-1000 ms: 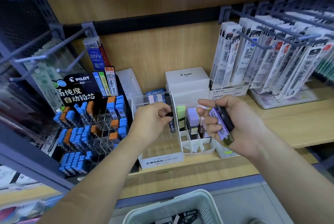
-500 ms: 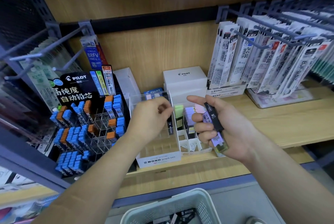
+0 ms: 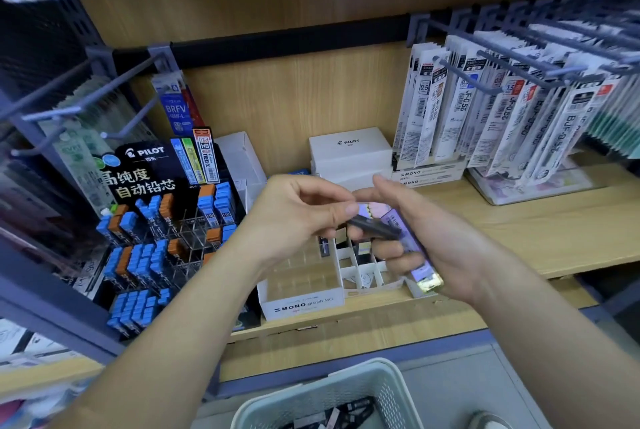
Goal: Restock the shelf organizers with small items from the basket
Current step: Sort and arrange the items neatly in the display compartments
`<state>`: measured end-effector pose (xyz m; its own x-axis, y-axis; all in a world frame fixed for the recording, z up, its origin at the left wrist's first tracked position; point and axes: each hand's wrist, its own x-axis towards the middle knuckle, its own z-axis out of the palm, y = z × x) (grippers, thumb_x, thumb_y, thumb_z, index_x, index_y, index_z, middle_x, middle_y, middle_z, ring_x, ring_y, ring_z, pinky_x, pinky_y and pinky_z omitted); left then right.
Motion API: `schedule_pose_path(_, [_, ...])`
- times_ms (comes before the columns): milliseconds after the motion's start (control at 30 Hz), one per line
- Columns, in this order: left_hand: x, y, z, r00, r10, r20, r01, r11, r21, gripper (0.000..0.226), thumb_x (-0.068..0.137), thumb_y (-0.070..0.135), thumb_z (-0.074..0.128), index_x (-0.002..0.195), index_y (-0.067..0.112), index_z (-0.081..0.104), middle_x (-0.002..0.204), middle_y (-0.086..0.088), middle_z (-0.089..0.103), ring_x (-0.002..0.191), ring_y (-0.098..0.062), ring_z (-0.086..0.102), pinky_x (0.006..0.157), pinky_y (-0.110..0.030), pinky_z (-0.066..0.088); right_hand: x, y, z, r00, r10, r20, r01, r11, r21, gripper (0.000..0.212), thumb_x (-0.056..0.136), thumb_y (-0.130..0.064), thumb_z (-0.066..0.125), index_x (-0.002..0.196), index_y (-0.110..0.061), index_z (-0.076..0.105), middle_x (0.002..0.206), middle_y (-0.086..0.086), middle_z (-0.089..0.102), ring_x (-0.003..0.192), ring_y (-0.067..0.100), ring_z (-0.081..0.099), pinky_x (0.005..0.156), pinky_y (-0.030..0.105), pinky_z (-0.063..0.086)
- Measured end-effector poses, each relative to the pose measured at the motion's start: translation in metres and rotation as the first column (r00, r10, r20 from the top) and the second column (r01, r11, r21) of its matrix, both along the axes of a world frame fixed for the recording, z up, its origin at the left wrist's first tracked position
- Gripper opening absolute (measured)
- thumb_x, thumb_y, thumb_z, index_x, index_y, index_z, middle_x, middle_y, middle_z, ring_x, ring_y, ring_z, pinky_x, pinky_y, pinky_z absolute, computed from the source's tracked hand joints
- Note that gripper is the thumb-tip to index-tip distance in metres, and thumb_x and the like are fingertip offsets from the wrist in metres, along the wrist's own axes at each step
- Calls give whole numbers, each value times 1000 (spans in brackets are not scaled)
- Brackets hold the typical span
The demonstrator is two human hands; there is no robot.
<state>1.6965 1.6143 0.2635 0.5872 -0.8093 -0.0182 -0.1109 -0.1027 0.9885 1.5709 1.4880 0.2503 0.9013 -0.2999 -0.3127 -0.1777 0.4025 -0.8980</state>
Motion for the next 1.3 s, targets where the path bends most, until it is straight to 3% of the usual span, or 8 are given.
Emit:
schedule_pose_path(167, [3,2,-2,999,45,3,-45,998,36,11,76,12,76,87,13,73,67,-6,64,53,-13,58,55,-24,54,0,-2,-1,986,-152,63,161,973,-167,15,82,-7,70,96,-10,67,74,8,65,49,10,45,36,16,25])
schedule_pose_path(333, [-5,-1,-7,996,-92,0,92,990,106,41,83,2,69,115,25,62,70,-2,59,57,-19,63,58,-27,56,9,6,-9,974,-217,59,225,939,-260,18,91,-7,62,106,-13,68,77,7,58,50,10,48,37,16,27])
schedule_pose_path(500, [-7,-3,-12,979,-137,154,112,981,161,47,84,6,70,120,35,59,72,-7,56,58,-18,65,52,-24,51,13,10,-12,975,-212,66,222,924,-312,29,90,-2,64,116,-16,66,57,-7,56,46,5,45,38,16,29])
schedule_pose_path(667, [10,3,-7,977,-12,213,-11,994,106,18,88,5,65,98,19,69,74,-9,64,61,-13,66,56,-21,53,13,9,-11,958,-285,-21,274,935,-225,28,90,-15,67,117,-20,62,71,3,65,49,9,44,37,19,26])
schedule_pose_path(800, [31,9,-18,903,116,413,-185,974,131,13,85,10,69,89,22,67,76,-7,71,65,-14,69,72,-34,58,12,4,-6,917,-389,-92,384,921,-65,22,91,0,51,108,-13,56,84,15,70,51,14,42,37,19,25])
schedule_pose_path(1067, [34,6,-38,753,91,652,-276,943,187,13,85,18,70,96,24,68,82,6,67,77,-14,66,81,-34,55,8,-8,-6,886,-438,-150,451,891,62,37,83,12,27,99,-12,51,107,21,68,53,14,41,46,22,25])
schedule_pose_path(1200, [32,3,-45,697,11,717,-274,928,253,21,87,21,68,108,21,71,86,5,64,82,-12,61,85,-27,51,7,-9,-10,905,-405,-130,421,897,134,40,84,12,31,110,-10,52,99,16,74,55,17,54,41,21,33])
schedule_pose_path(1300, [31,0,-52,662,-93,744,-208,931,301,21,89,20,66,110,21,72,101,2,71,94,-13,62,90,-27,48,5,-8,-9,920,-366,-139,383,916,119,24,90,0,39,108,-9,51,95,15,75,48,16,48,33,18,27])
